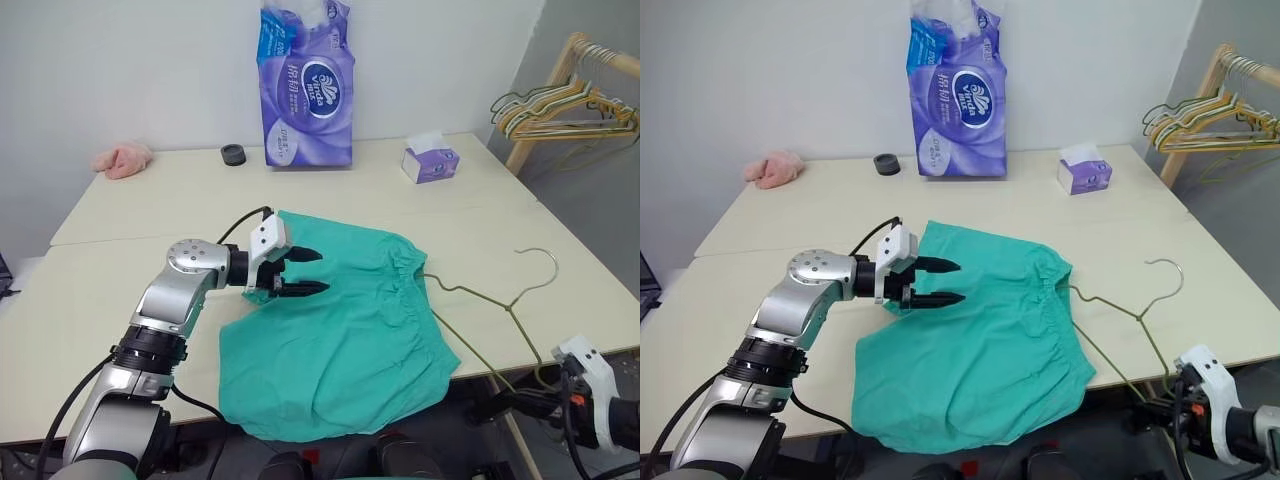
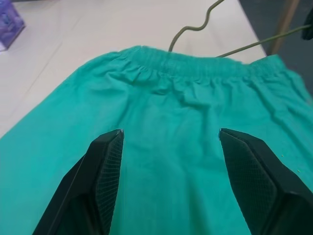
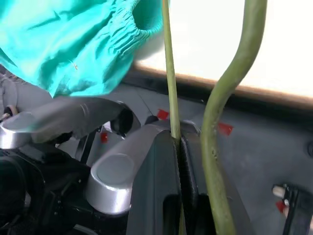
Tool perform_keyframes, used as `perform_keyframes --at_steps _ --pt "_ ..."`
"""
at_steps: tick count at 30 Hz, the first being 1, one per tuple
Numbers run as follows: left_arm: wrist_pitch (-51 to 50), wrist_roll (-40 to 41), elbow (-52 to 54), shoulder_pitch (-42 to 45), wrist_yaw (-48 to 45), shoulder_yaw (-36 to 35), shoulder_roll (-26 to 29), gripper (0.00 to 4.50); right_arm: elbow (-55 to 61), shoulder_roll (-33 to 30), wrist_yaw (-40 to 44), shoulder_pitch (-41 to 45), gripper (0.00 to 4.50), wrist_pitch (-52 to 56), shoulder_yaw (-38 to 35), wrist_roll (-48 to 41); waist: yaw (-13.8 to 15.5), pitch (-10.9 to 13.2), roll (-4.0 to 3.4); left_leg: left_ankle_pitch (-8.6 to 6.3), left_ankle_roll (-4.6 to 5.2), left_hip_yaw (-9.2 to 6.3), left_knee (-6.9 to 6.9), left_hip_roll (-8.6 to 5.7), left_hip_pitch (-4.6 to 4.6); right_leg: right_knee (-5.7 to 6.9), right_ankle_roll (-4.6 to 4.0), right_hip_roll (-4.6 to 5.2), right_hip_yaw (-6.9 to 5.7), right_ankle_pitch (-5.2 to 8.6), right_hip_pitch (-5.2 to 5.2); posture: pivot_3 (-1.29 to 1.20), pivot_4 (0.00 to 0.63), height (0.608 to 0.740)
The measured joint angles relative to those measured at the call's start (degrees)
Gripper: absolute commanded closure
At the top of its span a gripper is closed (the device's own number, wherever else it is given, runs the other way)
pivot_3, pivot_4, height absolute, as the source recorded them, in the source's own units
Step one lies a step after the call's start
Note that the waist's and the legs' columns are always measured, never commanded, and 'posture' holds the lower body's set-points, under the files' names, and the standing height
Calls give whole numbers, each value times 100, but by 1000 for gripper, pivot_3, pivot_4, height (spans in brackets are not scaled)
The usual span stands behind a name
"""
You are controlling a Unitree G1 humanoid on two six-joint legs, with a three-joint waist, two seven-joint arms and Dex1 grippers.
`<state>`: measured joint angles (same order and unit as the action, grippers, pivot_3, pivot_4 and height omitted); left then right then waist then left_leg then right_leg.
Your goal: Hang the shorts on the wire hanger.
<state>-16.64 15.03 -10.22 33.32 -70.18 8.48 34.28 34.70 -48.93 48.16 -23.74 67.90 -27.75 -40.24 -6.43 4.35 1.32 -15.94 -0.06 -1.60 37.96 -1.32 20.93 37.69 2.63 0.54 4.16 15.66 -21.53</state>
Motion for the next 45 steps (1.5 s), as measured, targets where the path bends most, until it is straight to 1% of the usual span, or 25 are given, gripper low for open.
perform_keyframes --at_steps 4,6,9,13,17,20,23,25,28,31,35,38,40,42,45 --pt "207 -96 -266 145 89 -25 29 1212 -599 -8 -218 851 4500 8 677 94 -9 9 12 0 0 6 3 -1 -1 -1 6 2 4 -4 1 -167 53 740" --pt "262 -133 -371 186 100 -37 38 1212 -830 -8 -303 1102 4500 45 879 123 3 11 12 0 0 5 1 -1 5 -1 7 2 4 -4 -6 -160 50 740" --pt "348 -177 -451 219 189 -43 46 1212 -1214 -46 -452 1520 4500 189 970 132 27 10 12 0 0 0 2 -1 22 1 7 6 4 -5 -21 -150 43 740" --pt "365 -201 -489 240 215 -51 70 1212 -1281 -488 -243 1522 4500 270 1087 84 68 9 10 0 0 -16 2 -1 38 1 7 8 2 -5 -31 -146 38 740" --pt "365 -209 -488 239 259 -83 80 1212 -980 -611 32 1487 4500 270 1311 -125 100 5 11 0 0 -27 12 -1 65 13 7 6 -5 -6 -58 -139 34 740" --pt "365 -216 -484 237 317 -98 82 1212 -911 -413 -83 1797 4500 268 1560 -153 85 5 10 1 0 -23 19 -1 71 19 10 7 0 -8 -65 -139 33 740" --pt "365 -223 -466 237 330 -107 80 1212 -1217 78 -577 2445 4500 337 1687 -65 79 3 9 2 0 -21 28 -3 73 24 12 9 0 -12 -66 -137 31 740" --pt "367 -228 -463 238 336 -109 81 1212 -1495 228 -846 2695 4500 414 1772 53 94 0 7 2 0 -22 31 -4 75 25 11 11 0 -13 -67 -137 29 740" --pt "374 -243 -474 238 363 -140 82 1212 -1829 238 -1030 2770 4500 450 1855 202 164 -3 3 2 0 -32 29 -8 88 25 -17 15 -9 -29 -76 -137 27 740" --pt "421 -249 -488 241 445 -166 69 1212 -1991 327 -1093 2959 4500 612 1894 180 162 -5 0 1 0 -34 24 -10 89 25 -19 16 -9 -30 -77 -138 26 740" --pt "461 -250 -491 275 479 -168 16 1212 -2030 268 -1044 3038 4500 953 1920 63 157 -8 -1 1 0 -37 24 -10 87 27 -19 16 -12 -31 -76 -137 25 740" --pt "479 -251 -506 298 525 -171 -13 1212 -2276 352 -1115 3349 4500 1014 1958 85 140 -10 -2 2 1 -34 32 -11 84 29 -18 16 -10 -31 -73 -134 27 740" --pt "483 -250 -508 308 579 -171 -66 1212 -2441 519 -1244 3600 4500 977 1950 140 122 -12 -7 3 1 -28 38 -10 84 33 -18 15 -7 -31 -73 -134 27 740" --pt "484 -249 -509 308 588 -174 -65 1212 -2469 531 -1284 3659 4500 841 1968 208 129 -13 -9 2 1 -31 41 -10 86 34 -18 13 -8 -30 -73 -136 34 740" --pt "489 -249 -540 308 607 -217 -62 1212 -2376 534 -1324 3786 4500 350 2129 449 125 -13 -10 2 1 -27 42 -10 88 33 -17 13 -7 -30 -75 -137 26 740"
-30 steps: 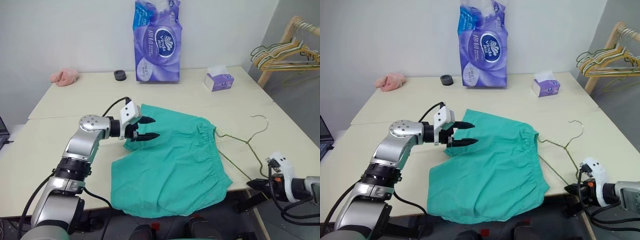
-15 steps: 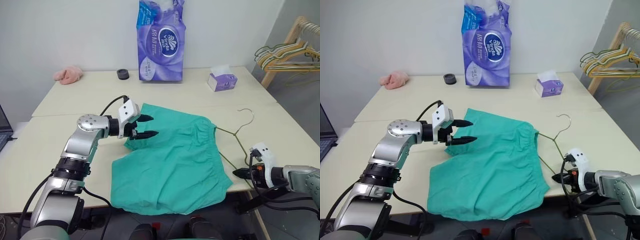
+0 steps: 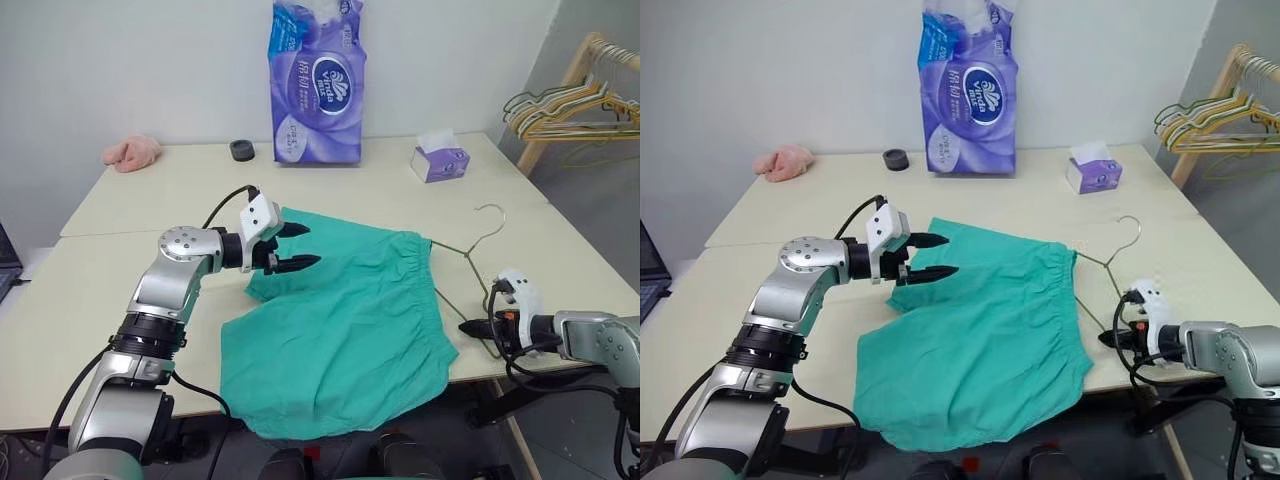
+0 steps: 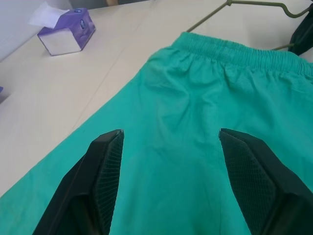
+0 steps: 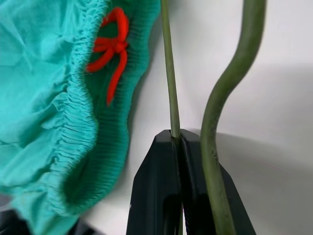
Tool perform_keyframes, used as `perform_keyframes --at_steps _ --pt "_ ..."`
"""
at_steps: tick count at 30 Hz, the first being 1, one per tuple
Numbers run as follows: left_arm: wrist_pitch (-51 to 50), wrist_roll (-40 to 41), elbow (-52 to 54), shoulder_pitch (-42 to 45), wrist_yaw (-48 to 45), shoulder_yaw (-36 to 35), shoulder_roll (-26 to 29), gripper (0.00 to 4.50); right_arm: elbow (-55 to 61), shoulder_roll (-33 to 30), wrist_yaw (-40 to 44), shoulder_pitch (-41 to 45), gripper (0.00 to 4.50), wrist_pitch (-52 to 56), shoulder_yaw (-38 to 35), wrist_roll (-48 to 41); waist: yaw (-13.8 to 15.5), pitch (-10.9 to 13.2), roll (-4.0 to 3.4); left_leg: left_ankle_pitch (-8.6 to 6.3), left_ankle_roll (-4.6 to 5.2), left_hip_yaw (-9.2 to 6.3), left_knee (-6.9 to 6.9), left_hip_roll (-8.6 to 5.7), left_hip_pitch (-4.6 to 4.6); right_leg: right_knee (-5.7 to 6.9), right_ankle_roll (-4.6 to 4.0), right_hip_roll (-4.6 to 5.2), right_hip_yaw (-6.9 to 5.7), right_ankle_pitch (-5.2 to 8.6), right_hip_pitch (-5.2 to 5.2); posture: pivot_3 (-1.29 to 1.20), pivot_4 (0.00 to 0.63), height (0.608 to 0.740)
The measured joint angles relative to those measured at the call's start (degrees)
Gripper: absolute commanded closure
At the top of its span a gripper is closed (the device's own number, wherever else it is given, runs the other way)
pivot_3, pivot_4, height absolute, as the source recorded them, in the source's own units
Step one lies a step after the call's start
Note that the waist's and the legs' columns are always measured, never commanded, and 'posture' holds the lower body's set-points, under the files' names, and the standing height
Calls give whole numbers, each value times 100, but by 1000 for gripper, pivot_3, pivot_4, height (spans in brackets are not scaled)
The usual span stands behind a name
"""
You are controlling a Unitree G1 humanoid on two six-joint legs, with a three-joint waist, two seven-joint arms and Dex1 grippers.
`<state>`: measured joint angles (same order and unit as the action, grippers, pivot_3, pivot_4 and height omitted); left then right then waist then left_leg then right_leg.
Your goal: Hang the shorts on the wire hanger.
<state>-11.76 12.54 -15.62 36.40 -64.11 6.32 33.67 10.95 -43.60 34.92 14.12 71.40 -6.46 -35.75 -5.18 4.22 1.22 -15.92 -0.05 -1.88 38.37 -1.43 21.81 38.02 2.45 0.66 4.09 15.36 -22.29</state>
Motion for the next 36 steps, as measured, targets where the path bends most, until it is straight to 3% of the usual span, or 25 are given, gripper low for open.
perform_keyframes --at_steps 3,9,16,24,36 --pt "4 4 -93 24 96 -8 -46 1212 222 11 5 119 4500 -431 76 161 3 -1 -1 0 0 -4 1 0 2 0 2 0 -2 -2 0 -136 26 740" --pt "-226 216 -453 497 334 -287 -253 41 932 -310 185 115 4500 -1389 652 725 9 -1 0 0 0 -16 9 0 11 -1 4 0 -10 -2 -1 -149 27 740" --pt "-295 336 -753 990 -99 -410 -152 41 1481 -513 392 48 4500 -2046 1176 1204 -23 -1 -1 0 -1 -15 10 0 8 2 3 -1 -10 -3 0 -154 29 740" --pt "285 -69 -1000 1119 -1207 260 42 41 1659 -680 643 44 4500 -2516 1579 1703 -57 -1 -1 0 -1 -16 13 0 9 2 2 -1 -11 -3 0 -164 28 740" --pt "1199 -521 -1913 1523 -1454 466 -463 41 1983 -829 956 -29 4500 -3079 1965 2334 -126 -1 -1 -2 1 -19 37 0 18 6 4 -3 -11 -2 1 -181 29 740"
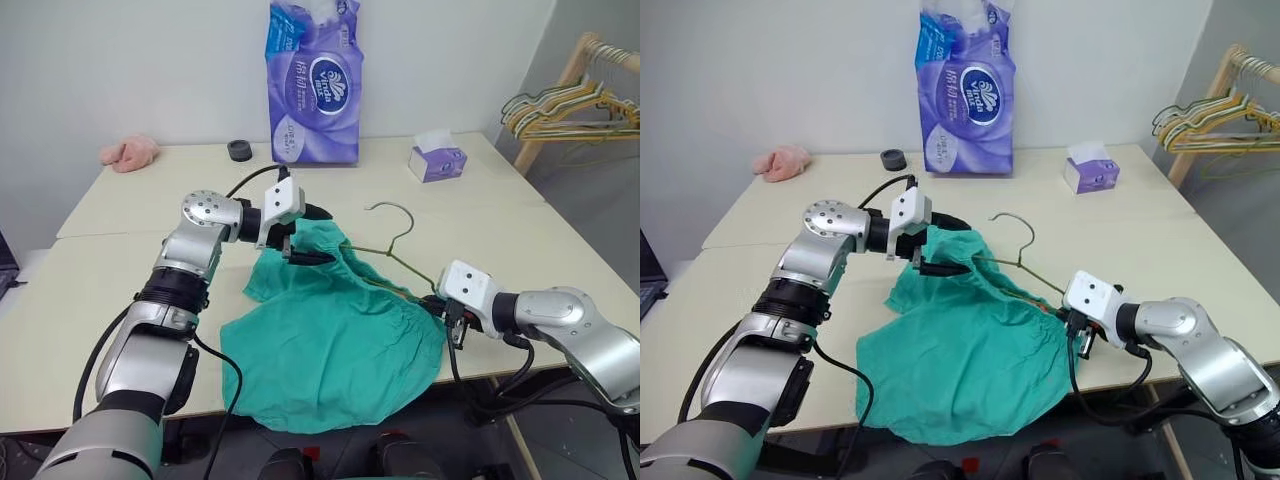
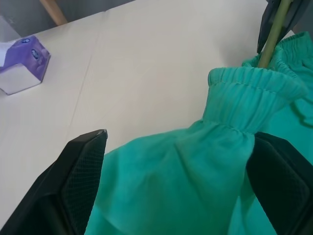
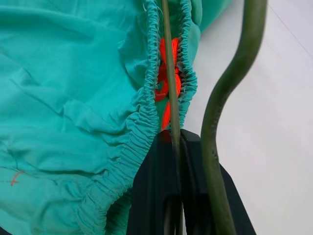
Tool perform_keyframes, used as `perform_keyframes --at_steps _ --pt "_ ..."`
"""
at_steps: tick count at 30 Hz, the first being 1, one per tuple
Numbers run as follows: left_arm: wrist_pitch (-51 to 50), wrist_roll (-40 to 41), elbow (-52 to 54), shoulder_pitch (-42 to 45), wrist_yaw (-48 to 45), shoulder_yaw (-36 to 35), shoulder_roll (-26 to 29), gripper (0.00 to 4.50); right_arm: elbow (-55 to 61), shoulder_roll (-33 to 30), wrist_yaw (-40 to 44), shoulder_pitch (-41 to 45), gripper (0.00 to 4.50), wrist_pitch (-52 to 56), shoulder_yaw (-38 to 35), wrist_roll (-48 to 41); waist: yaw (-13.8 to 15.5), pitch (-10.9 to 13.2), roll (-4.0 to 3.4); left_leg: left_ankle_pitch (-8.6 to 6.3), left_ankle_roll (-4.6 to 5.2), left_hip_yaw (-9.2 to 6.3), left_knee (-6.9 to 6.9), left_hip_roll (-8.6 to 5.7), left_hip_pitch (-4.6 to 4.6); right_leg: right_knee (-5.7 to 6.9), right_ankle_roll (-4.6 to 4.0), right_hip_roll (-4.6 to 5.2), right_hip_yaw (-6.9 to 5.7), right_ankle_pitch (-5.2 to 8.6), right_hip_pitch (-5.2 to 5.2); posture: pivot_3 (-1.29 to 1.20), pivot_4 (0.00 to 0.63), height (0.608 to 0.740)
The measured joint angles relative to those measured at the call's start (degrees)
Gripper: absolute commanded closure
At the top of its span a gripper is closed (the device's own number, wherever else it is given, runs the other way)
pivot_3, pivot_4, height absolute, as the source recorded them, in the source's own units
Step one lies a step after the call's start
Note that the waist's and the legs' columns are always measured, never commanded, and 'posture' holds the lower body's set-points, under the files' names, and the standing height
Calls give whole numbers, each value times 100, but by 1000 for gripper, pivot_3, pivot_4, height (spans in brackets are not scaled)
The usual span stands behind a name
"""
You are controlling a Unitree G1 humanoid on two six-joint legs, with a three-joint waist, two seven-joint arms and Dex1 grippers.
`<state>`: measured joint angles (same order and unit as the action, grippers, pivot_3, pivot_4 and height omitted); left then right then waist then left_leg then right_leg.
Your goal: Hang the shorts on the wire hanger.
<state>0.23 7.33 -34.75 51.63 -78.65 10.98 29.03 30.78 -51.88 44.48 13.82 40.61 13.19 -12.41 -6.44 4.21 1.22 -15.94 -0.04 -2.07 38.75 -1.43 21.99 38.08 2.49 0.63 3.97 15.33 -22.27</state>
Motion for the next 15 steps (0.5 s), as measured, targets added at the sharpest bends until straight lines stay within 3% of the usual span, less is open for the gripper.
perform_keyframes --at_steps 15 --pt "-95 -203 78 -265 -843 461 -10 41 81 -9 285 -84 4500 -70 45 246 -15 0 0 0 0 -7 2 0 0 2 -1 -2 -3 0 1 -188 30 740"
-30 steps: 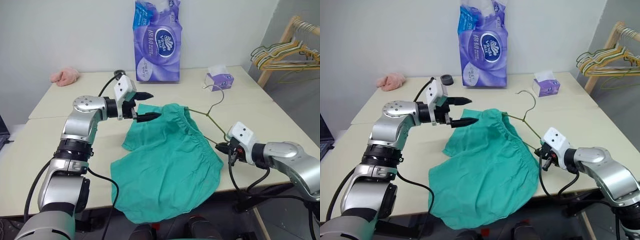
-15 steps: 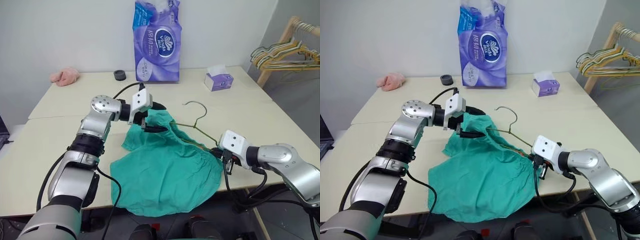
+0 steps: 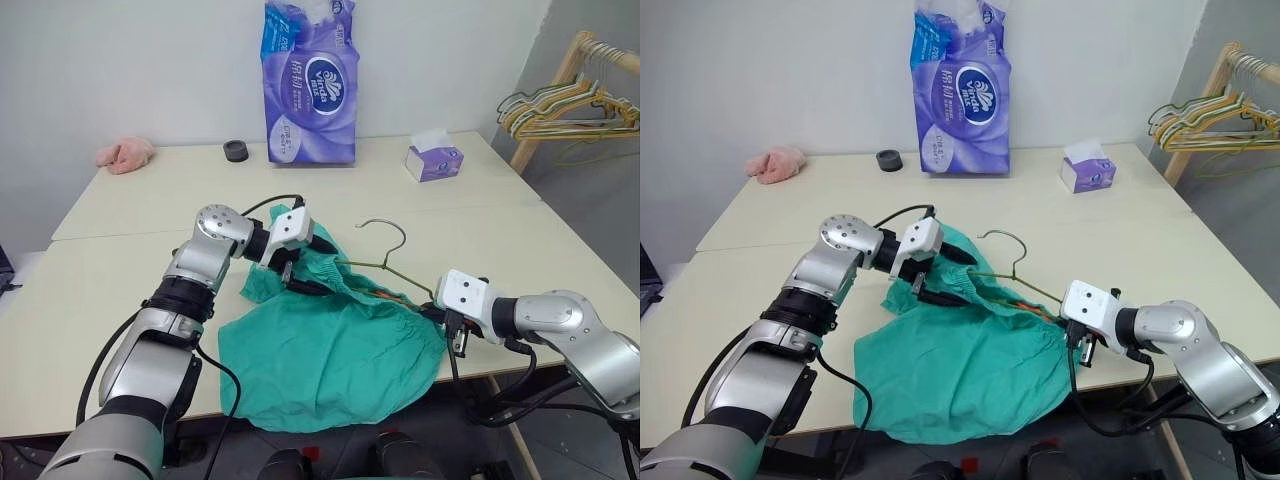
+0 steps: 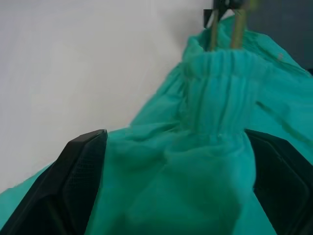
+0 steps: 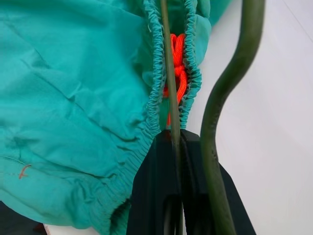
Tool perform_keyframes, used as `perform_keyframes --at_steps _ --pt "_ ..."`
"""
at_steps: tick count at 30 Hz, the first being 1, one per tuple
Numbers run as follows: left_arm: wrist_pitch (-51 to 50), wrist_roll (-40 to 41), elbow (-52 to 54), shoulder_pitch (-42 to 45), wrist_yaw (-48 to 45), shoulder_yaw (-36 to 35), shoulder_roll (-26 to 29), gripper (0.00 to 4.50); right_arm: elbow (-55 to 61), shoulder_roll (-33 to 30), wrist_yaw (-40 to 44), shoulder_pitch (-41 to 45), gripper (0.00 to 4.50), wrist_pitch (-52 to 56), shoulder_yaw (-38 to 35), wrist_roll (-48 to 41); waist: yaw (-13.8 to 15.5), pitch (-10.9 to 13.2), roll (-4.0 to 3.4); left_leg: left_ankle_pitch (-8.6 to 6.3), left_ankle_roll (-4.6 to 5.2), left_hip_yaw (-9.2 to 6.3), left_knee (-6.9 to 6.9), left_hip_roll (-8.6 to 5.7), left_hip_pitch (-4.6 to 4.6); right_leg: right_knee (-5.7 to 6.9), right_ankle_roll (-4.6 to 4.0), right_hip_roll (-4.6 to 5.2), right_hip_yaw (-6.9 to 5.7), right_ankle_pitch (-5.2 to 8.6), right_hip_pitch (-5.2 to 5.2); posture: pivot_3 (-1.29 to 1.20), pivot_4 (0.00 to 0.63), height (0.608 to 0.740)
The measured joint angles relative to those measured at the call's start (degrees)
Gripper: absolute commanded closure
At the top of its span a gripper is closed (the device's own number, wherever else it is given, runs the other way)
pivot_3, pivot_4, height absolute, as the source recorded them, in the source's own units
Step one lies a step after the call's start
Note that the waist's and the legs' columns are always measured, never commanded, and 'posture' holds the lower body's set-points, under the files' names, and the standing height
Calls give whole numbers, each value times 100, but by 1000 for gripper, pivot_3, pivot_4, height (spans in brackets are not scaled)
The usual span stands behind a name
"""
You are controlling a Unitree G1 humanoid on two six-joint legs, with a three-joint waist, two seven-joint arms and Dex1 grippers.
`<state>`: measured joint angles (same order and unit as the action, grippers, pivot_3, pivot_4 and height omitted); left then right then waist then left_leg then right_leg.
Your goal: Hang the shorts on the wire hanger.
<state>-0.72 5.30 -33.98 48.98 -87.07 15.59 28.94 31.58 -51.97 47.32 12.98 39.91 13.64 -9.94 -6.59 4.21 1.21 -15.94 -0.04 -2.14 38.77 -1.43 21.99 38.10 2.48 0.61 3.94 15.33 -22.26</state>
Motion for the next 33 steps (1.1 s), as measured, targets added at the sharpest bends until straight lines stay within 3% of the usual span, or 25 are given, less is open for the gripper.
perform_keyframes --at_steps 2,5,18,22,28,33 --pt "-9 -5 35 -8 -123 34 13 41 0 0 8 16 4500 2 0 46 -1 0 0 0 0 0 0 0 0 0 0 0 0 0 0 -188 30 740" --pt "-11 -13 67 -8 -137 36 17 609 0 2 13 61 4500 1 0 103 -1 0 0 0 0 0 0 0 0 0 0 0 0 0 0 -188 30 740" --pt "25 -161 71 -170 -134 50 20 4480 -4 32 115 133 4500 -200 100 499 -1 0 0 0 0 0 1 0 0 2 0 0 0 0 0 -184 31 740" --pt "107 -191 116 -188 -150 80 31 4480 -20 21 154 146 4500 -317 100 608 0 0 0 0 0 -1 3 0 0 2 0 0 -1 0 0 -184 30 740" --pt "114 -224 151 -224 -78 100 -8 4500 65 -277 547 279 2819 -730 -71 571 3 -1 -2 0 0 -3 4 0 0 2 0 1 -5 0 1 -182 28 740" --pt "126 -251 138 -224 14 102 9 4500 95 -1058 1052 -438 1033 -840 -925 288 24 -2 -1 0 0 -7 6 -2 1 2 0 3 -10 0 5 -184 27 740"
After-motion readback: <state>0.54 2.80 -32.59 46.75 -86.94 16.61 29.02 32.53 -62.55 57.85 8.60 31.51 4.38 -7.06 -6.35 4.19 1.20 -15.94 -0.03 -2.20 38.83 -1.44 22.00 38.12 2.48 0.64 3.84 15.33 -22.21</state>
